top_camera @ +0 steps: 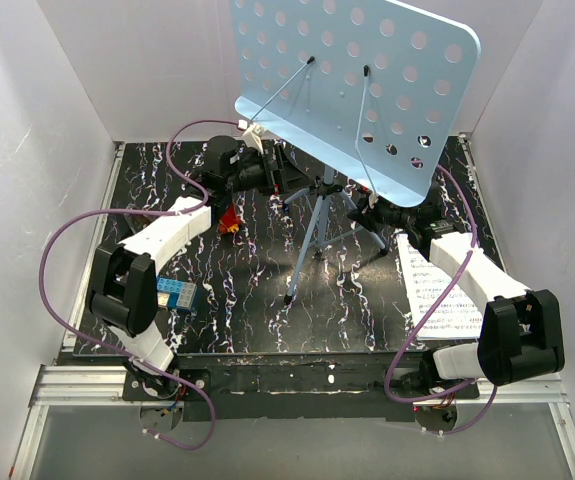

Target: Pack up the instrument practice props

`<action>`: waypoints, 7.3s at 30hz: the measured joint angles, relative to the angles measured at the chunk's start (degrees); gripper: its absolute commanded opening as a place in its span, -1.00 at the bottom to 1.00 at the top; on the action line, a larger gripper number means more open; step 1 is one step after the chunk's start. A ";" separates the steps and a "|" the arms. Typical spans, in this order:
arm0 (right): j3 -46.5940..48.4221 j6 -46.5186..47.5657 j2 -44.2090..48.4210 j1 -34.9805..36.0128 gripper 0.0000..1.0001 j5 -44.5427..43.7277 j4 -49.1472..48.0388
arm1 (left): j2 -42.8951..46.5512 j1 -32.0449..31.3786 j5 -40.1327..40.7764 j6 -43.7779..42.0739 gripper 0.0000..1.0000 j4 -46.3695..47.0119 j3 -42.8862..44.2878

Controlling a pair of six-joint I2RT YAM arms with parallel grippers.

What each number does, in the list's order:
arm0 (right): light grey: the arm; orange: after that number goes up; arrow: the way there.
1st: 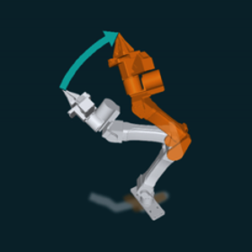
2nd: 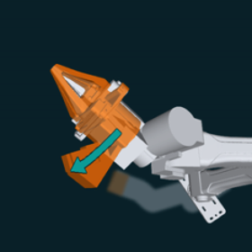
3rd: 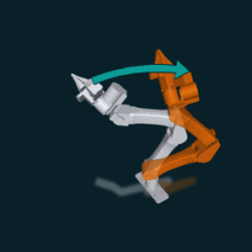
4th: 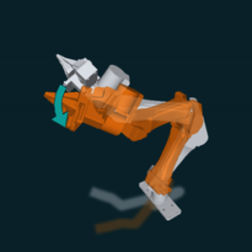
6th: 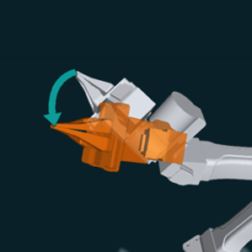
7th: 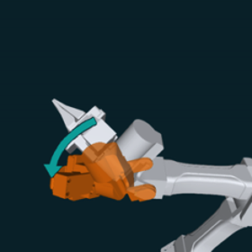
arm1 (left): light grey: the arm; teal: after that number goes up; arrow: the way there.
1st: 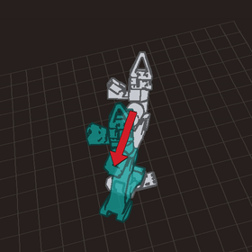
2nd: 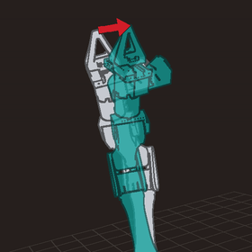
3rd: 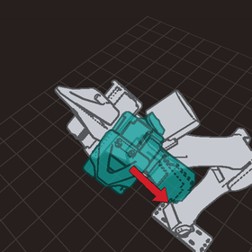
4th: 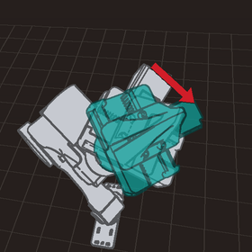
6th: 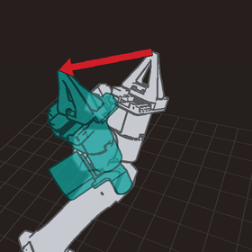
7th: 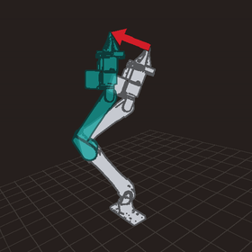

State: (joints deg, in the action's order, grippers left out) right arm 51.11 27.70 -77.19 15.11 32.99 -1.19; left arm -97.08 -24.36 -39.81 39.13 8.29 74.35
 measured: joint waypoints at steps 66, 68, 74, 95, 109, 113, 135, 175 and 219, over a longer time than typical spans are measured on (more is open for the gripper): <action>-0.39 0.52 0.22 -0.04 -0.97 -0.46 -0.61 | 2.38 -0.90 4.66 -2.40 0.86 -0.83 -2.32; -0.39 0.52 0.22 -0.04 -0.97 -0.63 -0.68 | 2.05 -0.90 4.61 -1.51 0.86 -0.70 -2.27; -0.39 0.59 0.22 -0.07 -0.97 -0.76 -0.74 | 1.68 -0.90 4.66 0.74 0.89 -0.59 -2.25; -0.94 0.61 0.70 -0.15 -0.97 -1.22 -1.46 | -2.58 -1.25 12.70 20.48 0.96 -5.55 -0.68; -0.31 -3.58 1.90 -4.50 0.10 4.74 5.75 | -5.73 0.70 24.02 13.29 0.96 -16.72 -1.79; -0.26 -7.67 1.73 -7.61 0.40 8.33 11.39 | -0.98 1.55 23.37 4.00 0.96 -17.75 -2.34; 1.11 -45.59 3.21 -4.76 0.59 18.86 -29.68 | 7.65 4.42 14.93 -29.81 0.96 -33.79 -3.96; 9.90 -46.38 -4.52 5.09 -0.97 13.42 -37.35 | -20.11 -1.38 -7.63 -55.15 0.36 -3.45 4.81; 27.93 -53.40 -10.16 4.55 -0.97 15.19 -17.64 | -2.08 -4.42 0.50 -61.75 -1.00 -0.83 -12.72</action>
State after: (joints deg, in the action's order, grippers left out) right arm 79.05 -25.69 -87.35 19.66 48.18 -18.83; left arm -99.15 -28.77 -39.31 -22.61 7.46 61.63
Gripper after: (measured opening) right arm 0.315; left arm 0.151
